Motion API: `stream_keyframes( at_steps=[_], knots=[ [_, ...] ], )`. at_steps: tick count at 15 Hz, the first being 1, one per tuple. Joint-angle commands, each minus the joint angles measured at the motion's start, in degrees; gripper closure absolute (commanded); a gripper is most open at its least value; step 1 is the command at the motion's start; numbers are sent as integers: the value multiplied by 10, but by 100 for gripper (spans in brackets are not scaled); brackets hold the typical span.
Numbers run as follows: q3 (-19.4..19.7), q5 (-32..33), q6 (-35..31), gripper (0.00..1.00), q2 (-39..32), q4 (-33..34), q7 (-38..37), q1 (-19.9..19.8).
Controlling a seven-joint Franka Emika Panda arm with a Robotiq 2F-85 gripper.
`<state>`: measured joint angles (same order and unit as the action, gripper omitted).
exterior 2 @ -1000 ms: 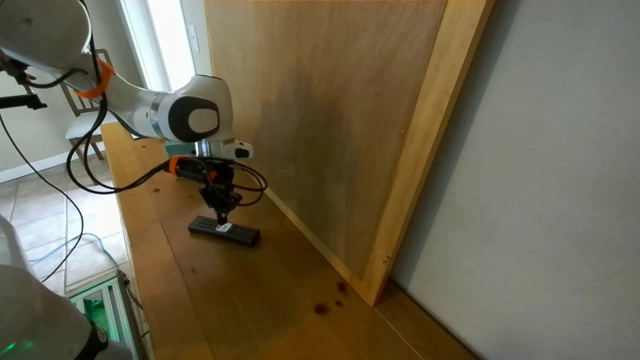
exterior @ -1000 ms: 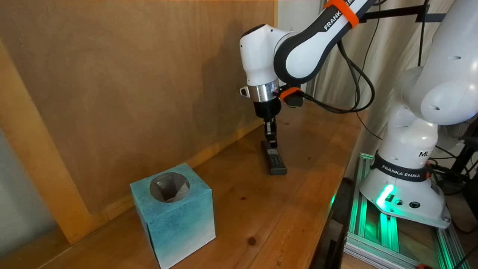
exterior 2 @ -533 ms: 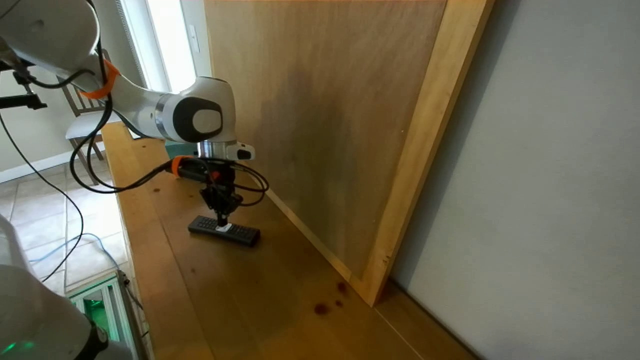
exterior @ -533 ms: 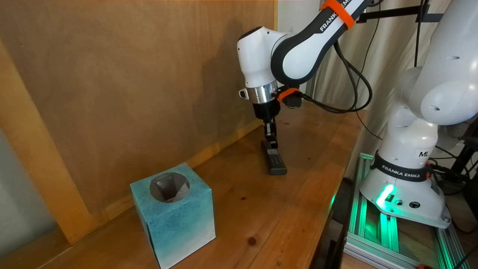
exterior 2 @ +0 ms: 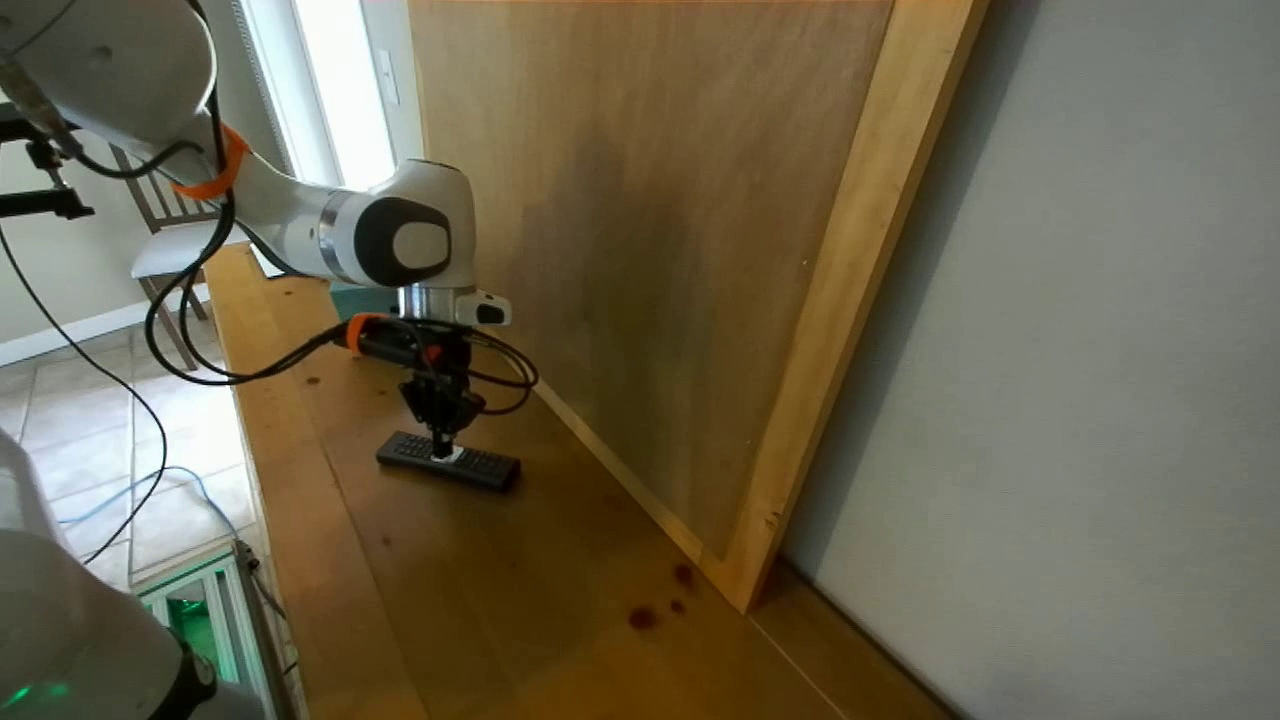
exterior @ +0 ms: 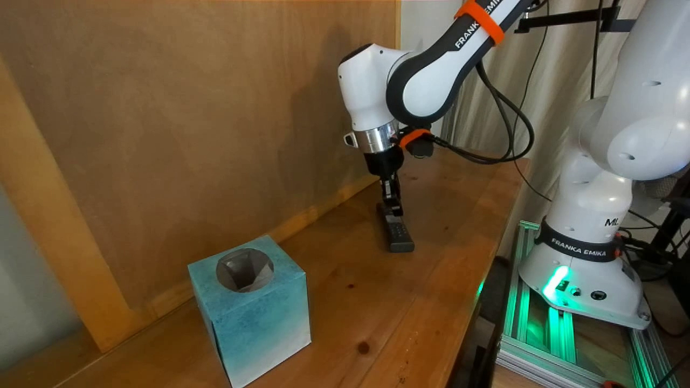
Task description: Press down on the remote
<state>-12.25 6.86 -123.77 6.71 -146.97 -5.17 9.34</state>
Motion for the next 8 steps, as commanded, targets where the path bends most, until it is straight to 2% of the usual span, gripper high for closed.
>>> stream_keyframes(
  at_steps=[1,8],
  knots=[
    [1,11,22,100,-18,19,-18,3],
    [-6,9,31,100,-22,27,-61,10]
  ],
)
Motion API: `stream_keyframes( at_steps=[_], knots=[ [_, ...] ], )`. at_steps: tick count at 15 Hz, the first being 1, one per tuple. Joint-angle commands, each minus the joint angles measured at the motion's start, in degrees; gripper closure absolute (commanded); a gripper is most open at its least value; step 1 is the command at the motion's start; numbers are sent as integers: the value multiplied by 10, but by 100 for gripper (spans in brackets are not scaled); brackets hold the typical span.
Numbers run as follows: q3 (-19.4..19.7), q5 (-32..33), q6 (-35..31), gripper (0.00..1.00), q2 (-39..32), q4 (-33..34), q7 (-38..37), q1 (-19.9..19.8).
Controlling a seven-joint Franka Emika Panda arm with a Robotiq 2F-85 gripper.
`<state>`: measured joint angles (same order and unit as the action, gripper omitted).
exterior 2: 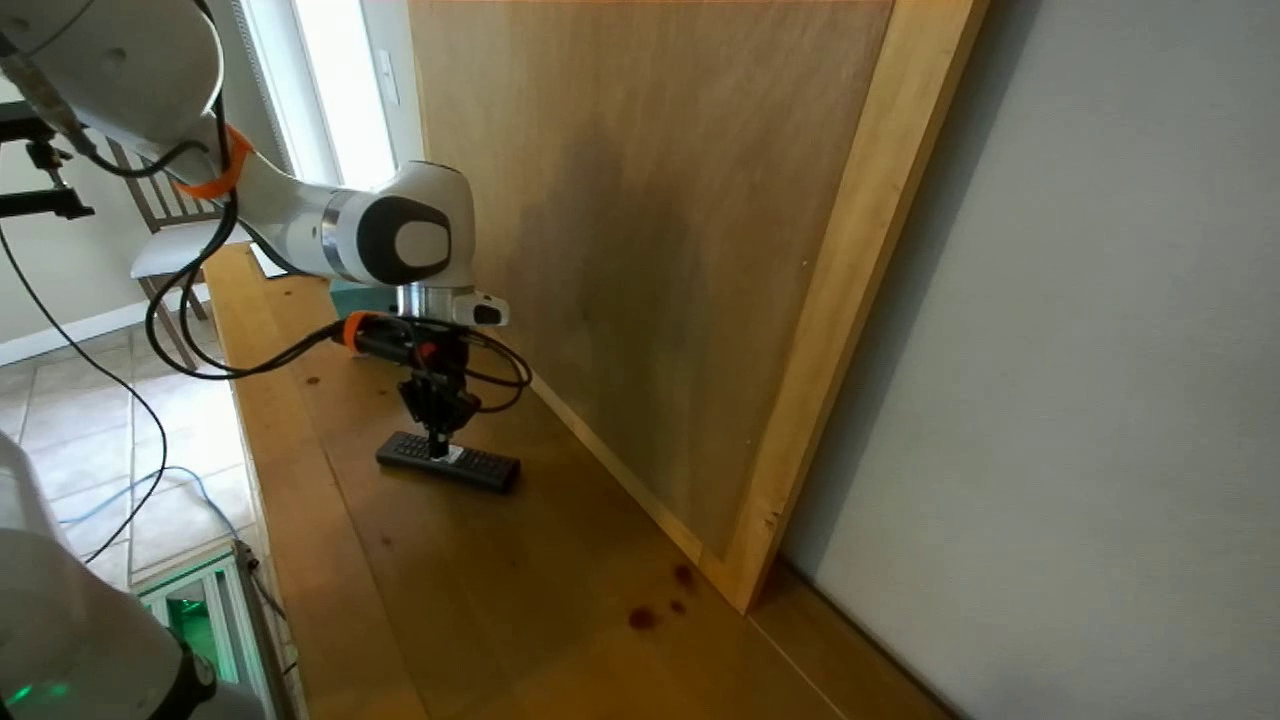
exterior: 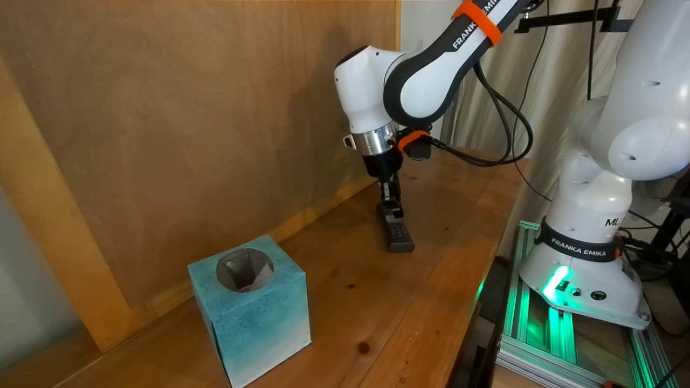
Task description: Press down on the remote
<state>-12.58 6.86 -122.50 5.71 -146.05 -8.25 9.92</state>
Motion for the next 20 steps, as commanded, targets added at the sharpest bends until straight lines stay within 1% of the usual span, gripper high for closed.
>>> stream_keyframes(
  at_steps=[1,7,13,20],
  knots=[
    [-3,9,20,100,-13,19,-37,5],
    [-6,16,41,100,-16,26,-97,4],
    [-8,24,41,100,-26,37,-145,3],
    [-7,34,65,100,-46,56,-183,6]
  ],
)
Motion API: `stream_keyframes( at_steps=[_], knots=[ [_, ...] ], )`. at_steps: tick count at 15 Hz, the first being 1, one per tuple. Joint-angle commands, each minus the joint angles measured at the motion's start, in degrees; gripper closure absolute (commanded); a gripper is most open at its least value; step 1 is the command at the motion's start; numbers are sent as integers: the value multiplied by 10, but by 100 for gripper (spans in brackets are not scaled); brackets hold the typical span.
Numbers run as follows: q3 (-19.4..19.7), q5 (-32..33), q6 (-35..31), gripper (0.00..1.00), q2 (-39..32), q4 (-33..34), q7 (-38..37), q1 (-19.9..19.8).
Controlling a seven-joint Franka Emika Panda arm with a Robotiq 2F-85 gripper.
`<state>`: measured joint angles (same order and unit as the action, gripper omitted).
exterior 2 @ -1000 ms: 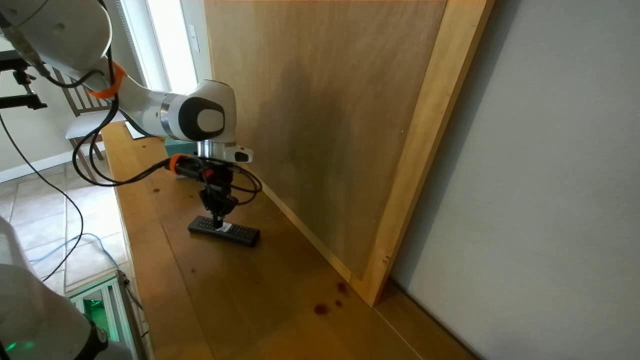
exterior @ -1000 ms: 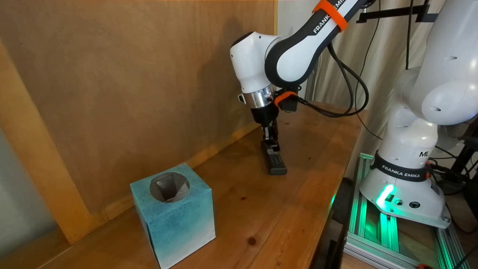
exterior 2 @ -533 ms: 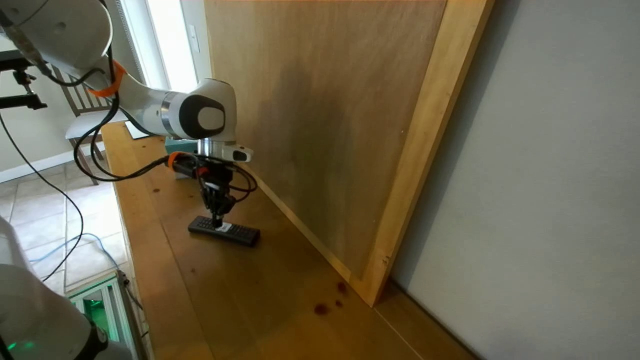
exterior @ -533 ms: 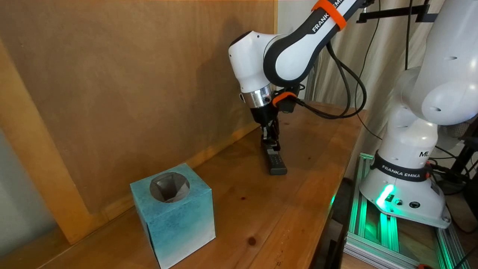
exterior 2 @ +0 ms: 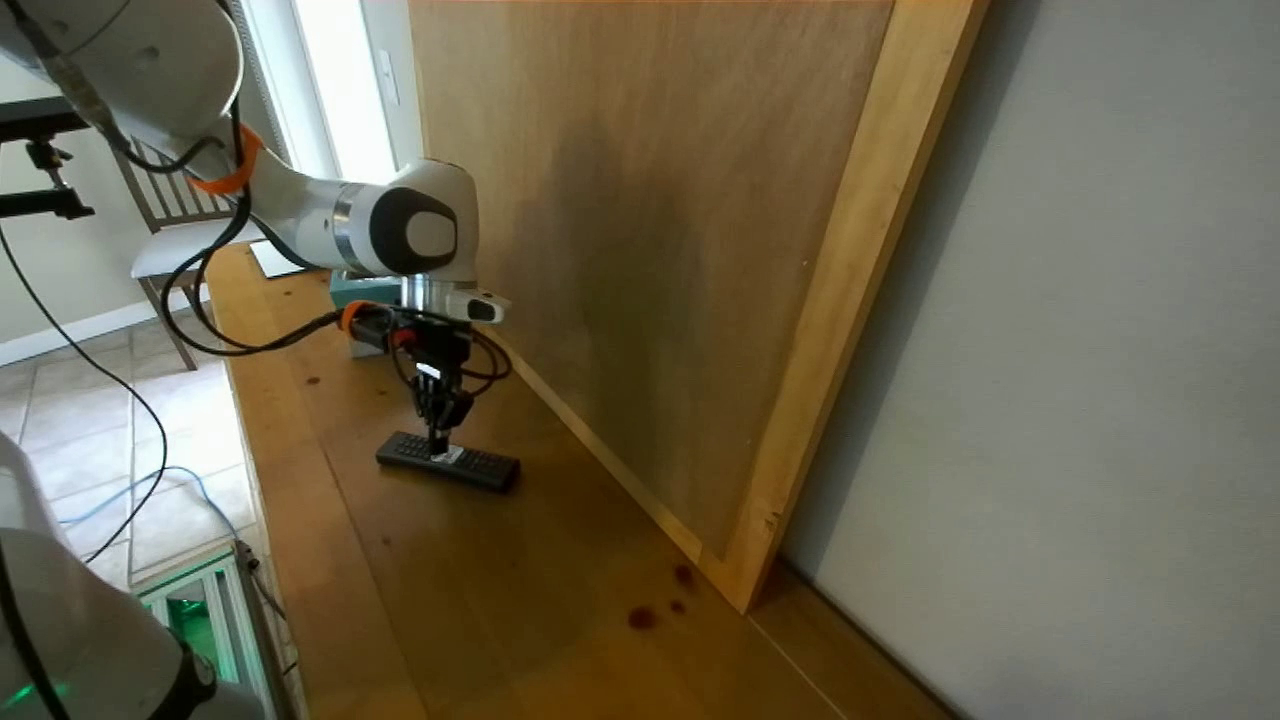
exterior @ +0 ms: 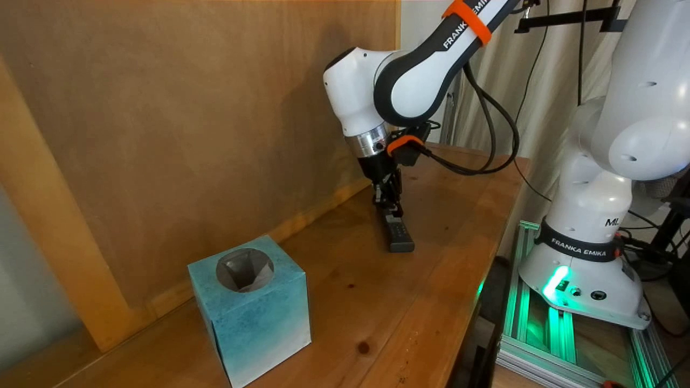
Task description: Press down on the remote
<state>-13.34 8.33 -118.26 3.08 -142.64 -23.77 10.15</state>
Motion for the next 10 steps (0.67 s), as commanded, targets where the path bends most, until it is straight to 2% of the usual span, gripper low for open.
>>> stream_keyframes(
  at_steps=[1,10],
  knots=[
    [1,20,26,100,-23,25,-31,4],
    [4,32,39,100,-45,44,-60,7]
  ],
)
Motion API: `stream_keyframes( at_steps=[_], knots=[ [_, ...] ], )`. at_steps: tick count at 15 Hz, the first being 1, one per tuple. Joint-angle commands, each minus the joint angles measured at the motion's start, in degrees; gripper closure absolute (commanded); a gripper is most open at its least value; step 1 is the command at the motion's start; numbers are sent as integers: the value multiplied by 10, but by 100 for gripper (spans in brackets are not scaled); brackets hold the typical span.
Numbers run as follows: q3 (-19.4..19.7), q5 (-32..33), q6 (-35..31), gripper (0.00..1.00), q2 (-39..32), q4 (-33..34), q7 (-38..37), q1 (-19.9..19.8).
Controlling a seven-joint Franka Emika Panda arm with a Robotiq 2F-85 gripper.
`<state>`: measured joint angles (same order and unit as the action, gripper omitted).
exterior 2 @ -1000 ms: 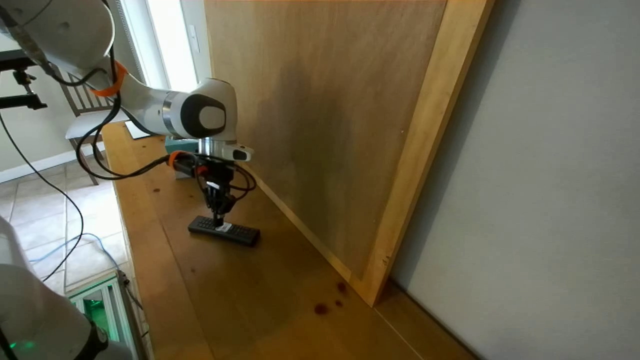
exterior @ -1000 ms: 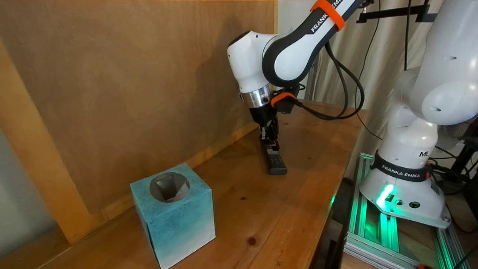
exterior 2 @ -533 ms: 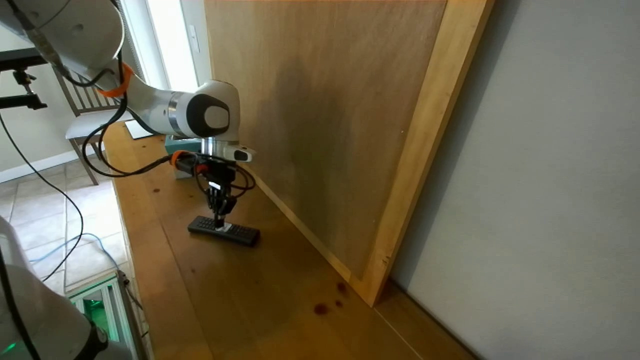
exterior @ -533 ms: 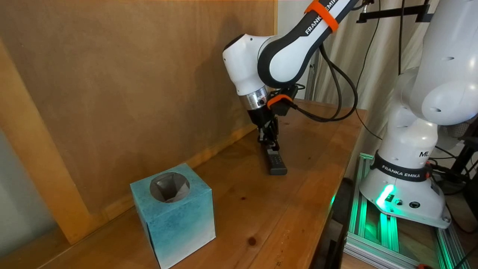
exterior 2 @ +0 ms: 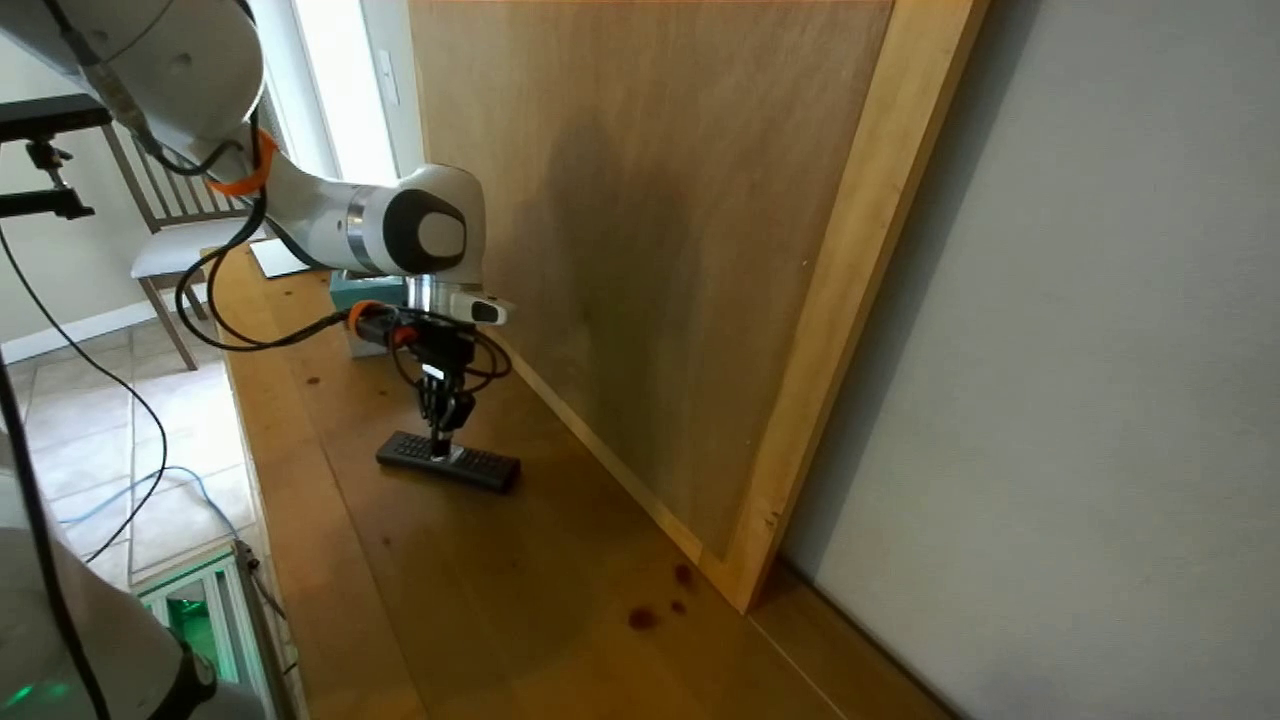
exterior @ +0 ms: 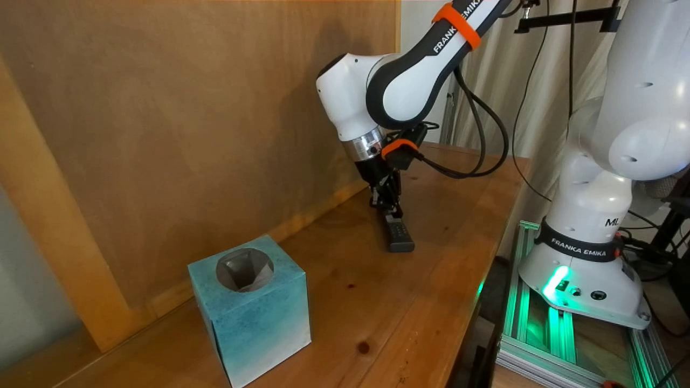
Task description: Press down on the remote
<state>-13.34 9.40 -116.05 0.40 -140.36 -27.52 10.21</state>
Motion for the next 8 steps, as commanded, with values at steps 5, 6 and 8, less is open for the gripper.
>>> stream_keyframes(
  at_steps=[5,6,8],
  knots=[
    [6,24,24,100,-27,29,-26,8],
    [6,24,26,100,-29,31,-27,8],
    [6,23,31,100,-29,31,-28,9]
  ],
)
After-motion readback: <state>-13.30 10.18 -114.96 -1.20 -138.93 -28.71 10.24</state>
